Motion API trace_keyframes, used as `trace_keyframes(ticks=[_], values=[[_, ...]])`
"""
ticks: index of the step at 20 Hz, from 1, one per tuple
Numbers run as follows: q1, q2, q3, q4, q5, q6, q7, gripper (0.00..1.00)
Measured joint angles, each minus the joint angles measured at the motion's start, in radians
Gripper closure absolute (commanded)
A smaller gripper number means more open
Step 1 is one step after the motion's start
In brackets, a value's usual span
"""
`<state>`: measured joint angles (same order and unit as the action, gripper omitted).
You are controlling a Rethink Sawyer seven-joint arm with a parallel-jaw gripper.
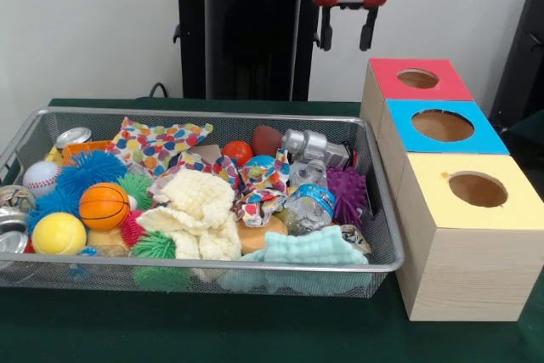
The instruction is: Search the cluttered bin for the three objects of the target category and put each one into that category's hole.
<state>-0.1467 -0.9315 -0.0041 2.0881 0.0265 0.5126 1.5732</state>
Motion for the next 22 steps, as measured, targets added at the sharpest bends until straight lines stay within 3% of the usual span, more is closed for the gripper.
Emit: trace_keyframes(ticks=[14, 22], values=[[-0.113, 0.125, 0.016, -0.127, 0.023, -0.001, 0.000, 0.00], [-0.119, 0.167, 0.016, -0.199, 0.052, -0.001, 0.000, 0.00]])
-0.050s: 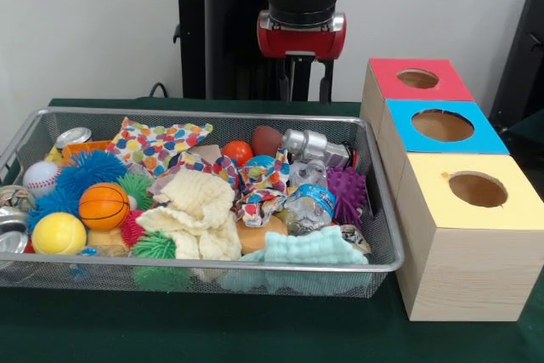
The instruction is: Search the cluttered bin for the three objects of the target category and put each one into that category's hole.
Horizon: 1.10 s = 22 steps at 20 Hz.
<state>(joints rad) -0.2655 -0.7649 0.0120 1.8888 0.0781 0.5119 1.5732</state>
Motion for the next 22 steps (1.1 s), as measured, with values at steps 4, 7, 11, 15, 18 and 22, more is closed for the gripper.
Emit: trace_keyframes(ticks=[4, 7, 11, 15, 18, 22], values=[[-0.001, 0.012, 0.001, -0.037, 0.013, 0.000, 0.000, 0.00], [0.000, 0.013, 0.000, -0.066, 0.014, 0.006, 0.000, 0.00], [0.007, 0.023, -0.004, -0.140, 0.012, 0.055, 0.000, 0.00], [0.014, 0.033, -0.008, -0.219, -0.008, 0.106, 0.000, 0.00], [0.013, 0.041, -0.009, -0.266, -0.023, 0.110, 0.000, 0.00], [0.009, 0.050, -0.009, -0.309, -0.040, 0.110, 0.000, 0.00]])
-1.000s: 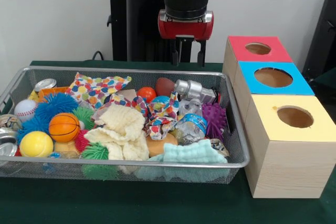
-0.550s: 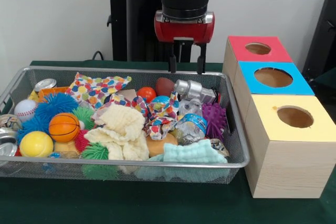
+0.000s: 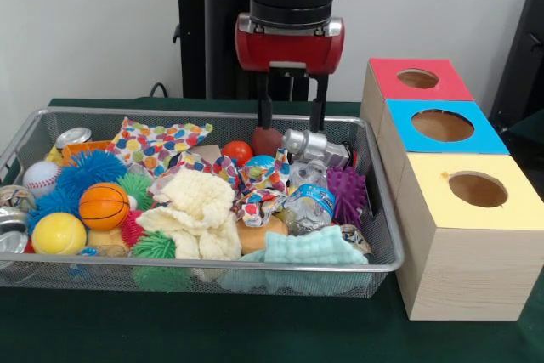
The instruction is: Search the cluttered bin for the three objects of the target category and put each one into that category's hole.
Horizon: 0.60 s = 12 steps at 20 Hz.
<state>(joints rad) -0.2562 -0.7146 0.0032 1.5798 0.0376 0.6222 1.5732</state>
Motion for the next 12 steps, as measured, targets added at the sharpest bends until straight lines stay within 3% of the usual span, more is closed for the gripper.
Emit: trace_keyframes(ticks=[4, 12], values=[[-0.014, 0.018, 0.000, -0.031, -0.018, 0.000, 0.000, 0.00], [-0.104, 0.127, 0.006, -0.160, -0.082, 0.000, 0.000, 0.00]])
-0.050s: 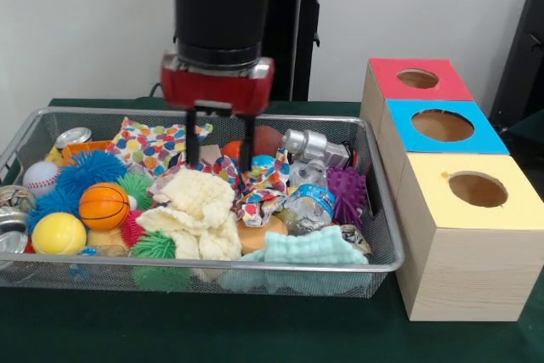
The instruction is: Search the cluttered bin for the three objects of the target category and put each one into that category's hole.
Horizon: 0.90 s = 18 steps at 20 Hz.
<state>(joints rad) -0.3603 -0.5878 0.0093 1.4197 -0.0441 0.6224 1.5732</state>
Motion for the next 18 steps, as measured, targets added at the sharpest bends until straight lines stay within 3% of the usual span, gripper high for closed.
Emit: trace_keyframes(ticks=[7, 13, 18], values=[[-0.091, 0.089, 0.019, -0.093, -0.048, 0.000, 0.000, 0.00], [-0.158, 0.133, 0.038, -0.100, -0.102, 0.000, 0.000, 0.00], [-0.162, 0.143, 0.039, -0.099, -0.133, -0.001, 0.000, 0.00]])
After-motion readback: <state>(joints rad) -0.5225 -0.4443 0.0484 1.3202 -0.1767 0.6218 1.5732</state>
